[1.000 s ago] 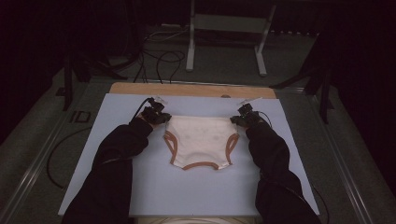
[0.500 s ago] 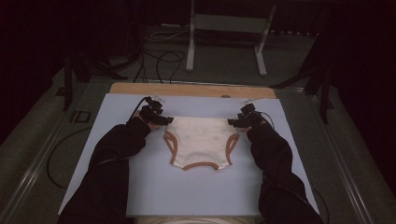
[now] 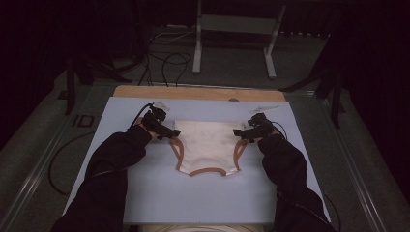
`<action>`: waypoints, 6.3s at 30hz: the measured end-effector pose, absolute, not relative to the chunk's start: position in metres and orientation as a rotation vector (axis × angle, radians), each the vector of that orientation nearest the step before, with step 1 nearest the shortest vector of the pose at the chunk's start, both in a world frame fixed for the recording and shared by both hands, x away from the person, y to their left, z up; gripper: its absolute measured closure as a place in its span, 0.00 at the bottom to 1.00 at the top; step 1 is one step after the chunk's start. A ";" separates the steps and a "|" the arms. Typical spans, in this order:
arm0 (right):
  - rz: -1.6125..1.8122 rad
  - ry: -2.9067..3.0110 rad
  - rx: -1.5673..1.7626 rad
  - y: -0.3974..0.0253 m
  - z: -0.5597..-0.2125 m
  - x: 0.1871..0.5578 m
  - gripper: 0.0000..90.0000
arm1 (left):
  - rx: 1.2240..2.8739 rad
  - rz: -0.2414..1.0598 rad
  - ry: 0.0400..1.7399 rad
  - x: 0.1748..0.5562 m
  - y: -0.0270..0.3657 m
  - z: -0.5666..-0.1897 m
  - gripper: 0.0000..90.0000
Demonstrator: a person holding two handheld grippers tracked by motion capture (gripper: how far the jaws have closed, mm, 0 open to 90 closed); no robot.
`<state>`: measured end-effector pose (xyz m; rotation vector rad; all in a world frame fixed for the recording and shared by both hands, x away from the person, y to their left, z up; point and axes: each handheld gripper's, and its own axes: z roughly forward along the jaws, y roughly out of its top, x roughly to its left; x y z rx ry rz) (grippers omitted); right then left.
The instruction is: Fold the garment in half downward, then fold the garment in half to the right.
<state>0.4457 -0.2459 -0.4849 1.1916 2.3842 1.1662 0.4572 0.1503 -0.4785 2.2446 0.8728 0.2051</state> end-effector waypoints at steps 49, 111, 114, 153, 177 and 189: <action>1.275 2.431 0.877 -0.186 -0.435 0.425 0.11 | 2.137 0.234 0.498 0.339 0.136 -0.467 0.00; 1.268 2.613 0.772 -0.081 -0.450 0.465 0.11 | 2.420 0.324 0.268 0.343 0.100 -0.516 0.32; 1.270 2.612 0.779 -0.080 -0.450 0.466 0.11 | 2.406 0.335 0.287 0.348 0.100 -0.517 0.40; 1.101 2.691 0.991 -0.026 -0.492 0.518 0.25 | 2.374 0.302 0.333 0.361 0.098 -0.521 0.93; 0.891 2.765 0.817 0.004 -0.512 0.525 0.68 | 2.365 0.294 0.341 0.362 0.098 -0.522 0.93; 0.913 2.769 0.788 -0.002 -0.506 0.523 0.97 | 2.355 0.271 0.364 0.363 0.099 -0.522 0.94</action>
